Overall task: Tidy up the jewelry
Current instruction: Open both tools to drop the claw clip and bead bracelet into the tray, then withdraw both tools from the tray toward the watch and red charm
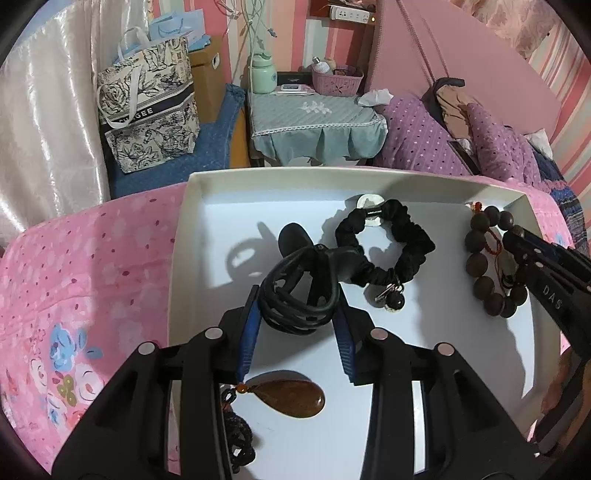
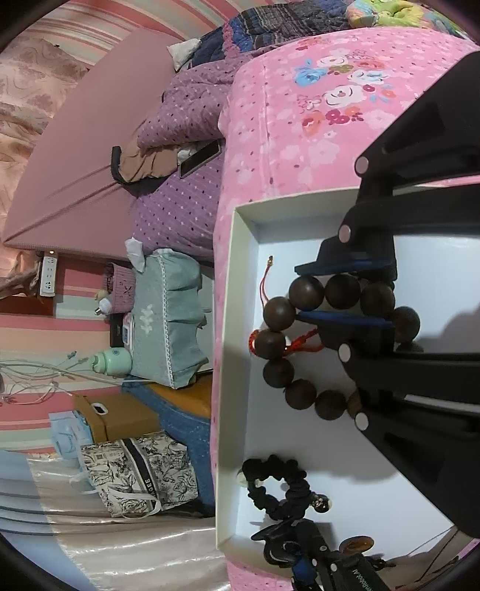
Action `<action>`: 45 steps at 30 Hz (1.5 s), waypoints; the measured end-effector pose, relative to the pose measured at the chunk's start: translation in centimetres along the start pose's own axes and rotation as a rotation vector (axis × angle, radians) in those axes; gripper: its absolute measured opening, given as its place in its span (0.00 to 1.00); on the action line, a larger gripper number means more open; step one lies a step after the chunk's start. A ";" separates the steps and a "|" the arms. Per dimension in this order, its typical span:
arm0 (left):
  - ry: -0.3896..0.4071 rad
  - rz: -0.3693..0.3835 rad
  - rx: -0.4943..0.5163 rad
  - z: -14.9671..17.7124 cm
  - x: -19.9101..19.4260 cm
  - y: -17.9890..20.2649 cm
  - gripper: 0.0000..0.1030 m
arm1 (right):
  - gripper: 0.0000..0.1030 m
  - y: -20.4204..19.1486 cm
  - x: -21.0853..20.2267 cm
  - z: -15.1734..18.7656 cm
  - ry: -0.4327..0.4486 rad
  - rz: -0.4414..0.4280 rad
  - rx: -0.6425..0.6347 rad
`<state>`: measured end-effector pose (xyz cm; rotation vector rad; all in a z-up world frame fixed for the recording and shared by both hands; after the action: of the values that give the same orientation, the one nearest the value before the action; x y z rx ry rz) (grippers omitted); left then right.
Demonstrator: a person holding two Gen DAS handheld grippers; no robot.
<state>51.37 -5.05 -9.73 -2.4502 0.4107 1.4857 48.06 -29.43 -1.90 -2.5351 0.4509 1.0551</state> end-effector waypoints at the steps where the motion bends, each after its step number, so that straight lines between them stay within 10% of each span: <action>1: -0.001 -0.004 0.002 0.1 0.0 0.1 0.35 | 0.20 0.0 0.0 0.0 -0.005 -0.002 0.004; 5: -0.002 -0.002 0.002 0.2 -0.2 0.2 0.36 | 0.27 0.2 -0.4 0.2 -0.009 -0.004 -0.001; 7: 0.009 -0.002 0.004 0.4 -0.7 0.3 0.38 | 0.48 0.3 -1.2 0.2 0.012 -0.006 -0.002; 11: 0.040 -0.007 0.014 0.7 -2.8 0.7 0.41 | 0.50 0.5 -2.9 0.3 0.027 -0.029 0.005; 24: 0.230 -0.142 0.061 7.8 -15.7 -1.1 0.82 | 0.81 4.8 -13.8 3.1 0.183 -0.051 -0.008; 45: 0.276 -0.146 0.056 17.6 -21.6 2.3 0.95 | 0.91 8.5 -22.4 10.9 0.239 0.007 -0.033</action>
<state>26.53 1.40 1.44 -2.5851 0.3111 1.0681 22.79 -28.79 5.45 -2.7032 0.5098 0.7704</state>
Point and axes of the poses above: each gripper's, at about its wrist camera, not at the fingertips, and x roughly the way its jaws point, y to its right, z to its underside, the point moved 9 cm from there along x, roughly the way its jaws point, and after that the axes turned 14 degrees about x, right-handed, at the moved point
